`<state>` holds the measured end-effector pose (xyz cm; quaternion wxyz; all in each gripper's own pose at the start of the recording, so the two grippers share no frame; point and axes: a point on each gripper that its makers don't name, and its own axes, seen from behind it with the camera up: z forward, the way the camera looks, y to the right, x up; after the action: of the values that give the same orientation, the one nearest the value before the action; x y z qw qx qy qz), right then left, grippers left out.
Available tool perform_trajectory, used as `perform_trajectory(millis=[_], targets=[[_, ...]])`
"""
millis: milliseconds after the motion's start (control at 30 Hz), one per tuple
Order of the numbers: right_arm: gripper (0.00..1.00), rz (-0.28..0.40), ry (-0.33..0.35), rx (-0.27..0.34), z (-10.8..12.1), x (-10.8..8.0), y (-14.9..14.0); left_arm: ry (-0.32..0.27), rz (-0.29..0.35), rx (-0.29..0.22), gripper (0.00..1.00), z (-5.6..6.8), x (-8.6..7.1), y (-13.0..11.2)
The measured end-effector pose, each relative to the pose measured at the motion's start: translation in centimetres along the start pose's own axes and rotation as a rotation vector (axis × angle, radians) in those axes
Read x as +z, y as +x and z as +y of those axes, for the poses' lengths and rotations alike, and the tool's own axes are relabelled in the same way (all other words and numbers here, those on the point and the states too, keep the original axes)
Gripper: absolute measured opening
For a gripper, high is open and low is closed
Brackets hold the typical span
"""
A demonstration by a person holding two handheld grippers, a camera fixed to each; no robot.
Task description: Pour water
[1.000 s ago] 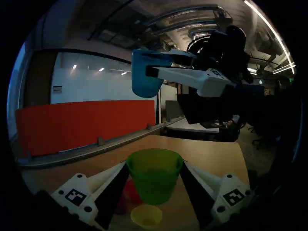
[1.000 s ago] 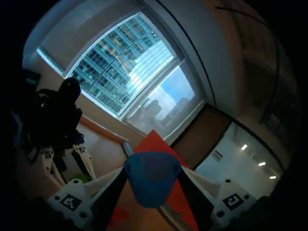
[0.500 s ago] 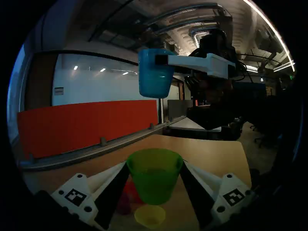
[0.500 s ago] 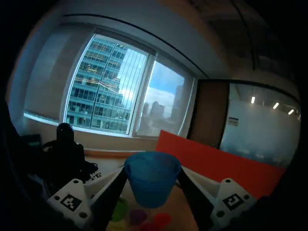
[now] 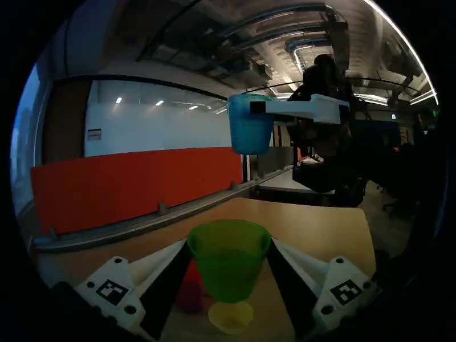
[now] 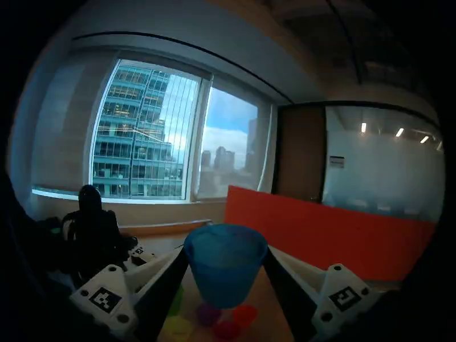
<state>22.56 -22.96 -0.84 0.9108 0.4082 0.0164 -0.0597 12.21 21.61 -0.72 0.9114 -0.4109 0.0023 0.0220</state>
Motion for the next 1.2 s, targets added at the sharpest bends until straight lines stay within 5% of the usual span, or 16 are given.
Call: perform_trajectory(millis=[667, 1200], targets=[[0.91, -0.046, -0.073, -0.014, 3.2, -3.2, -4.0, 0.097, -0.029, 0.010, 0.87, -3.8, -3.5, -0.1], [0.91, -0.069, -0.035, -0.005, 2.5, -4.1, -6.4, 0.106, -0.098, 0.007, 0.87, -4.7, -4.4, -2.2]])
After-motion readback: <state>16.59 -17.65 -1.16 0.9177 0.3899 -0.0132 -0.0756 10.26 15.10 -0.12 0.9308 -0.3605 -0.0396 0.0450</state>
